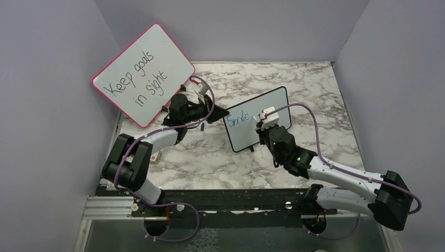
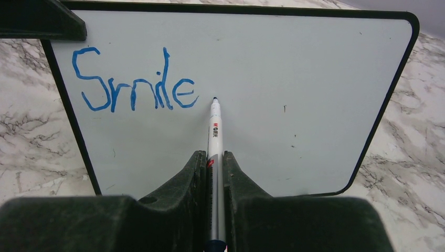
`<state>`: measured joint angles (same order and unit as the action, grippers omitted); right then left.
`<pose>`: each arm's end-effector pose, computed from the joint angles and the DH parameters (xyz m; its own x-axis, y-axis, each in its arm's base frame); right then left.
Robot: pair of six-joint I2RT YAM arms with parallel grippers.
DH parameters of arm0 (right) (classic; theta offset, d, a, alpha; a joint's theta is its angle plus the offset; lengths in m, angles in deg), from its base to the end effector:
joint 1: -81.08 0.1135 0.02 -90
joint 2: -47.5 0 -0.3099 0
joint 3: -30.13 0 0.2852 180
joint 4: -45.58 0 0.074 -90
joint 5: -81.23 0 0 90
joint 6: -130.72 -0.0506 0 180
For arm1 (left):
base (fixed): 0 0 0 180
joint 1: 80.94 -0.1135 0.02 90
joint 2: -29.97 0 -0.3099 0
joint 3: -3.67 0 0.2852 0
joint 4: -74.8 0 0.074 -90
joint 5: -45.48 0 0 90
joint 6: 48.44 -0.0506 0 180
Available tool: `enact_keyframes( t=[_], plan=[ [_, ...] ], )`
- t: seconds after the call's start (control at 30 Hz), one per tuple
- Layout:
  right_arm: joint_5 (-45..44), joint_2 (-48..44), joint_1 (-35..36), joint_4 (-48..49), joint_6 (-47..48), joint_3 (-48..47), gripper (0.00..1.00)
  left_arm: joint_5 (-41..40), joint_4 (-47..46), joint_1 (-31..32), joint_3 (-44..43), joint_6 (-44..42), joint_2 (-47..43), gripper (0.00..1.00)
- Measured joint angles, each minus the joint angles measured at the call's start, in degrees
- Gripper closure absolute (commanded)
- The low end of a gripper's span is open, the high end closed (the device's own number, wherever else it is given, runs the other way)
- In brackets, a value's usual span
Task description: Write a sentence on the whiteboard
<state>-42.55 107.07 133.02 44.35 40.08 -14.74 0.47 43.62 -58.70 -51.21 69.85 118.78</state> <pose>0.1766 0.1799 0.2765 -0.1728 -0.2057 -0.9632 -0.3229 0.9357 -0.1419 0.3195 -0.1693 0.2589 -0.4757 -0.1676 -0.8635 0.7902 0.3497 -0.5033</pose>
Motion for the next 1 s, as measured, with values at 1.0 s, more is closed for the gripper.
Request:
enact_keyframes(
  t=[1.0],
  plan=[
    [3.61, -10.08, -0.59, -2.84, -2.95, 0.83, 0.99, -1.36, 2.75, 0.37, -0.42, 1.03, -0.96, 0.72]
  ],
)
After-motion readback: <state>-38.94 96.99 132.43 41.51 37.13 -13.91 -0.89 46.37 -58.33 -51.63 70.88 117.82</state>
